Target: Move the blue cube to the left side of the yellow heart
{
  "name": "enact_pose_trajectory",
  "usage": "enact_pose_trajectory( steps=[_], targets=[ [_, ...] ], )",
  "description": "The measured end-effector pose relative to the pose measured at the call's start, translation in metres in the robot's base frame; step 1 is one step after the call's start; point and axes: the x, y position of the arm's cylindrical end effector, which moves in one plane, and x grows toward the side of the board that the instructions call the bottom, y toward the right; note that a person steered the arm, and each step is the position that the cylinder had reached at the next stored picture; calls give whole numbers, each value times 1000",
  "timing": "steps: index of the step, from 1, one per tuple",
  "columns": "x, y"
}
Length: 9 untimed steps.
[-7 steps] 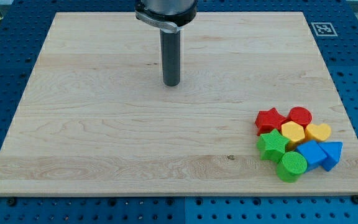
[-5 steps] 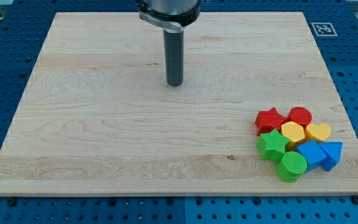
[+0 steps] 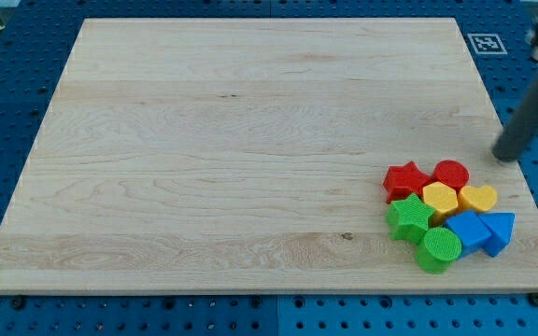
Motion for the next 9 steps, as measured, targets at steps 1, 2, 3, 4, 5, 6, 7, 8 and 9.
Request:
enact_pose_trajectory(
  steps=[1, 2, 3, 4, 5, 6, 7, 8, 9],
  targets=[
    [76, 17],
    [127, -3],
    [126, -16],
    [127, -41],
    [128, -56],
    [127, -71],
    [127, -93],
    [123, -95],
    [115, -95]
  ],
)
